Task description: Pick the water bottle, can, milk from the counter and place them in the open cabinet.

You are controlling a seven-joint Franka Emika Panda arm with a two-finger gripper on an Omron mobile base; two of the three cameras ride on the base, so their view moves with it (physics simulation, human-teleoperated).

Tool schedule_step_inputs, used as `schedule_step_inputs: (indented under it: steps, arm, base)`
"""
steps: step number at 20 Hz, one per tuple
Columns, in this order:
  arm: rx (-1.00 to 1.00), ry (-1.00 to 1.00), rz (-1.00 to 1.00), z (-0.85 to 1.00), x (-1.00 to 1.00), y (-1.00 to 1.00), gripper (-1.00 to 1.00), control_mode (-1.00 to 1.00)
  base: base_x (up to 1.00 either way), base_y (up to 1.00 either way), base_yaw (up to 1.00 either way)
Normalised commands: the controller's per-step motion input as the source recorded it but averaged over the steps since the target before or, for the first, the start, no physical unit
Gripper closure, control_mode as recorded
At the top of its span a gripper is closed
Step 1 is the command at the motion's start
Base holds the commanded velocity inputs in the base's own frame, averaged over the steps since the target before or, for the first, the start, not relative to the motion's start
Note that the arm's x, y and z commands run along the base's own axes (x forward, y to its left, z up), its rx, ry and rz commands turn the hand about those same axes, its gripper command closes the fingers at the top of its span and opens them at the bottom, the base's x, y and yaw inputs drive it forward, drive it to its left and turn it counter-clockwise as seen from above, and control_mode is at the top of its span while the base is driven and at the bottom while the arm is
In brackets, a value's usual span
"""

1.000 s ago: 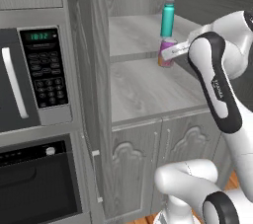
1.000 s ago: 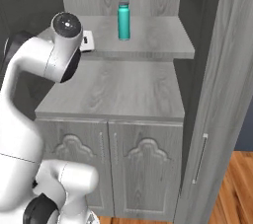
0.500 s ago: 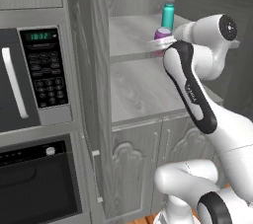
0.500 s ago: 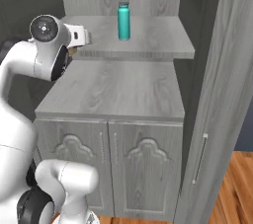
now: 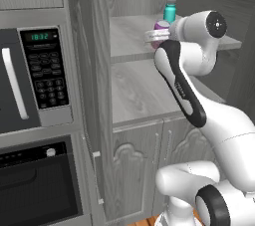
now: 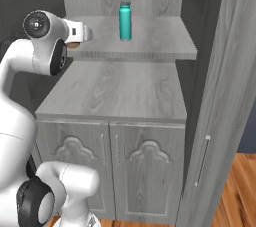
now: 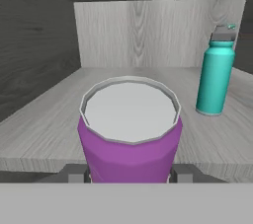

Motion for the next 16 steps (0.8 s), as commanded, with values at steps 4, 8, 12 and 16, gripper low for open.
schedule_step_inputs:
  steps: [4,8,12,16]
  arm:
    - [0.02,0.04,-0.02,0.14,0.28,0.00,1.00,-1.00]
    - [0.01,0.06,0.00,0.00,0.57,0.00,1.00,-1.00]
    - [0.01,0.11,0.00,0.00,0.66,0.00,1.00,-1.00]
    - [0.00,0.05,-0.01,0.00,0.59,0.01,1.00,-1.00]
  base:
    - [0.00,0.00,0.00]
    - [0.00,0.00,0.00]
    - [0.00,0.00,0.00]
    - [0.00,0.00,0.00]
